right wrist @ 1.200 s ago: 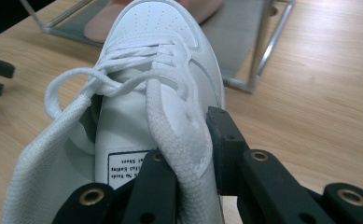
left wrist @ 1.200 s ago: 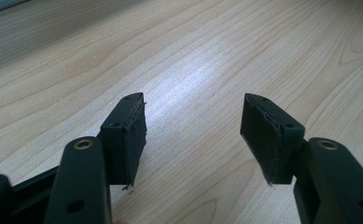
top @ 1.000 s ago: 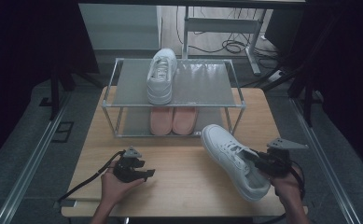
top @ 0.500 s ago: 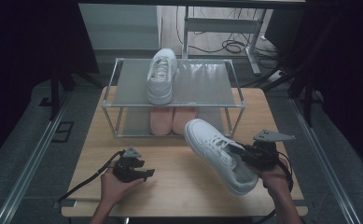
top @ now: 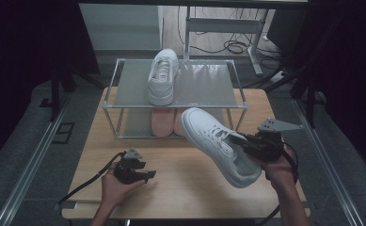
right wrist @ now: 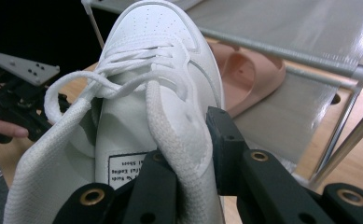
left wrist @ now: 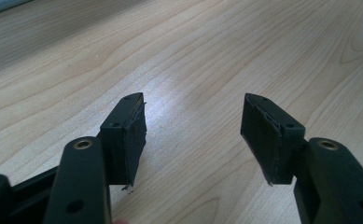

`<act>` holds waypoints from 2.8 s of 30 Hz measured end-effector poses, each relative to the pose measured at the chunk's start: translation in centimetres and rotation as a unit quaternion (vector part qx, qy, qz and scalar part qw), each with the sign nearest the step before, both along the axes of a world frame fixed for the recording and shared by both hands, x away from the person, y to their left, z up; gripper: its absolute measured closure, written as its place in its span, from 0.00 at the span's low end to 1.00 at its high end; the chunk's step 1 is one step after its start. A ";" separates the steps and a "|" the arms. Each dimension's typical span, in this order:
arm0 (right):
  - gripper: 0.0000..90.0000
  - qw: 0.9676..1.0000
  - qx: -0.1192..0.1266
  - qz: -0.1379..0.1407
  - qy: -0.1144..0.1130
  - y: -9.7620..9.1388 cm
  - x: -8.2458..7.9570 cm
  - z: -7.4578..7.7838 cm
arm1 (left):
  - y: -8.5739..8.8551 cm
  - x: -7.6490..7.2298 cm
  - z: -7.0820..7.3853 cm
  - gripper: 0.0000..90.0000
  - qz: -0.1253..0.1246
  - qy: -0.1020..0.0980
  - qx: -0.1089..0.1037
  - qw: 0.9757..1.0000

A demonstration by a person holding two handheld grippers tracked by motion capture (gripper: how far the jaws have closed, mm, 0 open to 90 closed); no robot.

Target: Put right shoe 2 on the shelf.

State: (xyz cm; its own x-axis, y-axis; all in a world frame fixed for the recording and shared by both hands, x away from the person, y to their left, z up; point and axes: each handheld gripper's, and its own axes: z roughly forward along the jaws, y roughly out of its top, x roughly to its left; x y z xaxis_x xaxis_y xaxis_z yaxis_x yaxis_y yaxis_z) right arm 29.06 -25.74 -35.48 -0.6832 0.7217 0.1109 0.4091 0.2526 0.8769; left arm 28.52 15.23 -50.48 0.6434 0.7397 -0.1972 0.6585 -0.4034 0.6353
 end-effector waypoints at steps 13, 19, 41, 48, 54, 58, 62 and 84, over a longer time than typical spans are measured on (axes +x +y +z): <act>0.91 0.999 0.001 -0.021 -0.028 -0.2 2.0 5.0 | 0.1 0.0 0.1 0.45 0.000 -0.001 -0.003 1.000; 0.91 0.999 0.005 -0.033 -0.028 -0.1 3.7 6.8 | 0.0 0.0 0.0 0.45 0.002 0.003 -0.003 1.000; 0.91 0.996 -0.007 -0.086 -0.018 3.0 10.6 9.2 | 0.0 0.1 -0.1 0.45 -0.002 0.006 -0.002 1.000; 0.91 0.994 -0.010 -0.109 -0.006 3.8 12.7 9.2 | 0.0 0.1 -0.1 0.45 0.000 0.006 -0.004 1.000; 0.91 0.992 -0.010 -0.127 0.000 4.6 14.0 9.5 | 0.2 0.2 -0.4 0.45 -0.002 0.013 -0.010 1.000; 0.91 0.990 -0.006 -0.139 0.004 4.9 14.7 10.0 | 0.6 0.3 -0.3 0.46 0.004 0.012 -0.015 1.000; 0.91 0.988 -0.003 -0.155 0.006 4.9 15.5 10.2 | 0.6 0.3 -0.3 0.46 0.005 0.010 -0.013 1.000; 0.91 0.976 -0.022 -0.212 0.038 8.5 20.0 9.7 | 1.1 0.4 -0.3 0.45 0.004 0.008 -0.016 1.000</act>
